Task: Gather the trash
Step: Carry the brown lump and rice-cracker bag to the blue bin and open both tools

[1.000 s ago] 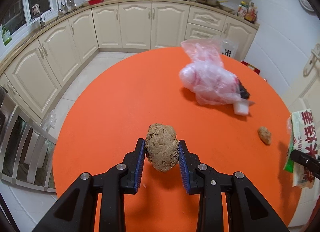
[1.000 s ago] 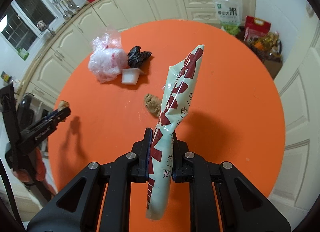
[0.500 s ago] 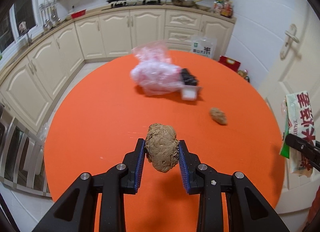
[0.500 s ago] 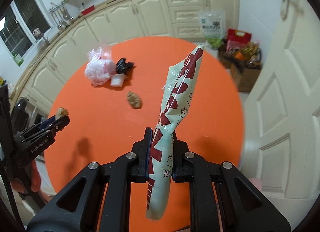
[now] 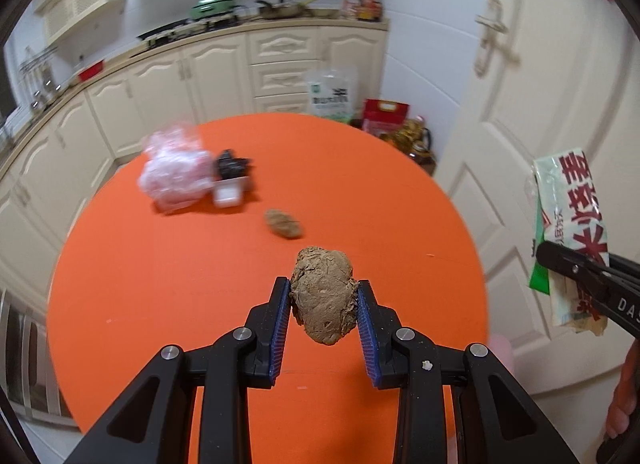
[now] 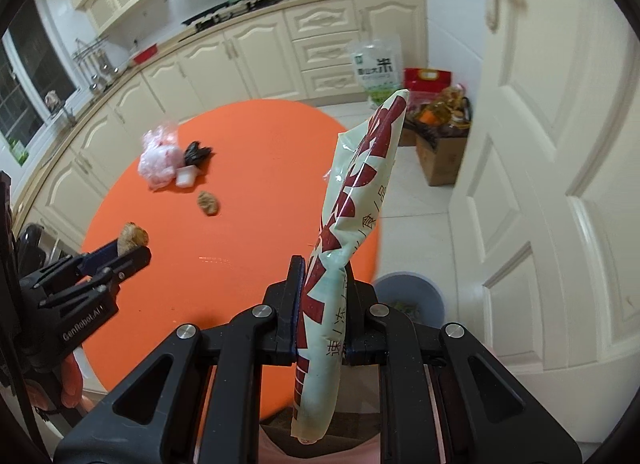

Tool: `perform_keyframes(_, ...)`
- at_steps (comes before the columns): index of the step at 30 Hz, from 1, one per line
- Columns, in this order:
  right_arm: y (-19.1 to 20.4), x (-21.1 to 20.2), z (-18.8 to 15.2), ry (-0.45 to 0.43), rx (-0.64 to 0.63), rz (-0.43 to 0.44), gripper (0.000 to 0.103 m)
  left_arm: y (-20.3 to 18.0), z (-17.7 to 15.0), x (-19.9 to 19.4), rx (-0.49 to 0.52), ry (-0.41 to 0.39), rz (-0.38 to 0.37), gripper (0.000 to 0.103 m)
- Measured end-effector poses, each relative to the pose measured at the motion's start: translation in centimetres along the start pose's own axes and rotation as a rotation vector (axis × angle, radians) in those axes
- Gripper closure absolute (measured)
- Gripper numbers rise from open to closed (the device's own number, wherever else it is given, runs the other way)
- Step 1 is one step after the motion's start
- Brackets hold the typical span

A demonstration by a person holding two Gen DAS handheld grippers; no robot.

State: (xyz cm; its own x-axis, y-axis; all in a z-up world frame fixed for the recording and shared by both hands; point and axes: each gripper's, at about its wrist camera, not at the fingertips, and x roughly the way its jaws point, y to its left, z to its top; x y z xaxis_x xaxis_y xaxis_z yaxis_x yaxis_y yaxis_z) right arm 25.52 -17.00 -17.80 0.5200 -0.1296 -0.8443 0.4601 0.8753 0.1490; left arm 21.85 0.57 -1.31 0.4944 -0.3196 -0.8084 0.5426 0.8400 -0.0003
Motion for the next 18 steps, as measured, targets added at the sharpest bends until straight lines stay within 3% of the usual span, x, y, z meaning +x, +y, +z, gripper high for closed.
perform_keyframes(18,-13.2,-0.9,-2.5,0.008,0.189,-0.125,0.088,-16.2,3.1,6.5,0.278,0.073,-0.173,0.074)
